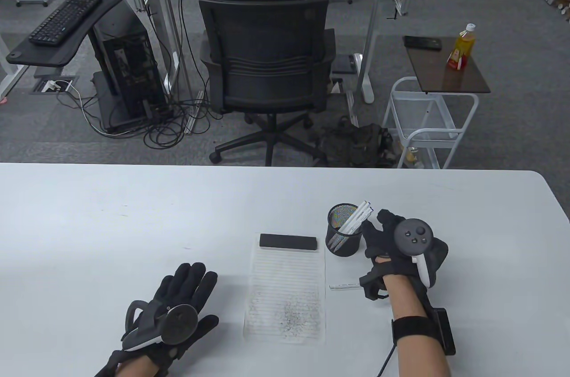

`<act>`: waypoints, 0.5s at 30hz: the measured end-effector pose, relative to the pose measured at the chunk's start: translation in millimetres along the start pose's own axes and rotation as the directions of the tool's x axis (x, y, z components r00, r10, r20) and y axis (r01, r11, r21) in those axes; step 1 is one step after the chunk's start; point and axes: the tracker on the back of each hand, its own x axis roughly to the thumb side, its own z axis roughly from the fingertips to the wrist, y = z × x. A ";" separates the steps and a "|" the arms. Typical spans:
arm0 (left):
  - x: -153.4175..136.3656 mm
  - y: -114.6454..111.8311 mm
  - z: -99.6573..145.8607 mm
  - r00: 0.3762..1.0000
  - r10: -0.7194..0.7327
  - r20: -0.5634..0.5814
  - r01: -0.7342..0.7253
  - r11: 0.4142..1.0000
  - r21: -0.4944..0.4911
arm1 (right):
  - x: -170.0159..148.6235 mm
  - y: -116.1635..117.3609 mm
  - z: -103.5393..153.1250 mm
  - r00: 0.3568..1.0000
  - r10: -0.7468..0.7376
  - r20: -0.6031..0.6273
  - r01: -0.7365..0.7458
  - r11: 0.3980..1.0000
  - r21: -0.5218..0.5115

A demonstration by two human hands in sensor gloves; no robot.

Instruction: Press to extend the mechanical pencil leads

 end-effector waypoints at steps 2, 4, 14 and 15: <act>-0.3 -0.1 -0.1 1.000 0.000 0.001 0.000 1.000 -0.001 | -2.0 4.1 -8.9 0.997 -0.036 -0.067 0.037 0.999 0.012; 0.0 0.0 -0.2 1.000 -0.001 0.002 0.001 1.000 -0.001 | -2.9 9.2 -15.1 0.991 -0.060 -0.119 0.062 0.998 0.016; -1.4 0.5 0.3 1.000 0.003 -0.004 -0.003 1.000 -0.003 | -1.3 30.6 -22.8 0.983 -0.042 -0.178 0.047 0.998 0.028; -1.4 0.6 0.4 1.000 0.002 -0.005 -0.002 1.000 -0.003 | -0.8 31.4 -22.7 0.983 -0.040 -0.181 0.044 0.999 0.021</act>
